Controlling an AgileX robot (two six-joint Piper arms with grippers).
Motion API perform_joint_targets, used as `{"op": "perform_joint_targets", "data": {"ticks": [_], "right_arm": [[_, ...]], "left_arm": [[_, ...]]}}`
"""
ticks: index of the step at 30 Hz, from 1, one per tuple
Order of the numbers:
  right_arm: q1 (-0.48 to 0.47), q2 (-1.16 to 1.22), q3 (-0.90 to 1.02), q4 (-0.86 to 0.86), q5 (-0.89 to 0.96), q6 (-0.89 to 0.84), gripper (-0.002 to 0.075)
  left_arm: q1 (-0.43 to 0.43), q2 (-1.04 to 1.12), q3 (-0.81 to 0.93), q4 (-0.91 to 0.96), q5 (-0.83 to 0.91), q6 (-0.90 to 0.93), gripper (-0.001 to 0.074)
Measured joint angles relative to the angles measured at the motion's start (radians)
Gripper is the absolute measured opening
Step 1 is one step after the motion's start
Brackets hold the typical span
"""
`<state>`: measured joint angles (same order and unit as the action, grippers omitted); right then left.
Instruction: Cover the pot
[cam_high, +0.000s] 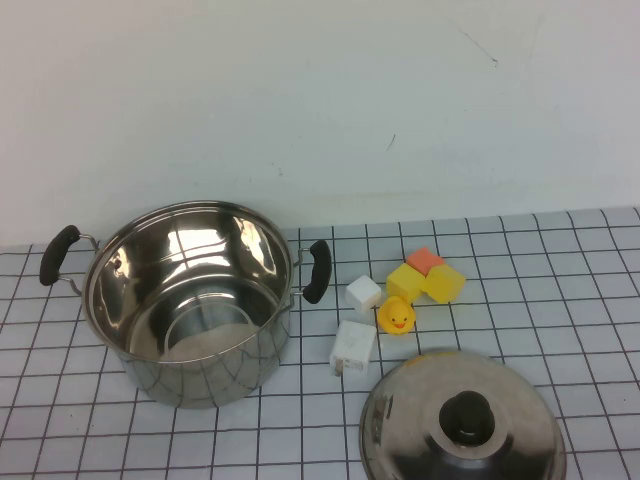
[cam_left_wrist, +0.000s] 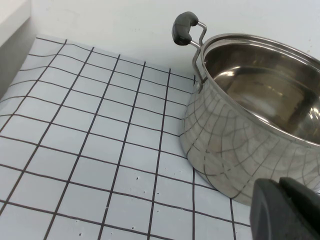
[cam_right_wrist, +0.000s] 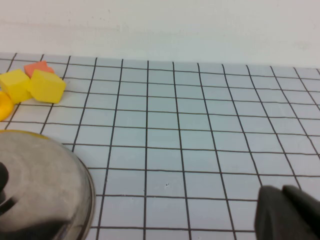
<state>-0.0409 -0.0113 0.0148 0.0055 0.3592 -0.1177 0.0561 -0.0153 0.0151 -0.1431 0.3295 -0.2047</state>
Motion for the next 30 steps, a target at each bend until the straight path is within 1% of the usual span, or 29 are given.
{"op": "perform_joint_targets", "data": {"ticks": [24, 27, 30], "right_arm": [[0.0, 0.0, 0.0, 0.002, 0.0, 0.0, -0.0002], [0.0, 0.0, 0.0, 0.064, 0.0, 0.0, -0.0002], [0.0, 0.0, 0.002, 0.244, 0.0, 0.018, -0.0002]], "left_arm": [[0.0, 0.0, 0.0, 0.0, 0.0, -0.004, -0.0003], [0.0, 0.0, 0.0, 0.0, 0.0, -0.004, -0.0003], [0.0, 0.0, 0.0, 0.0, 0.0, -0.004, -0.0003]]}}
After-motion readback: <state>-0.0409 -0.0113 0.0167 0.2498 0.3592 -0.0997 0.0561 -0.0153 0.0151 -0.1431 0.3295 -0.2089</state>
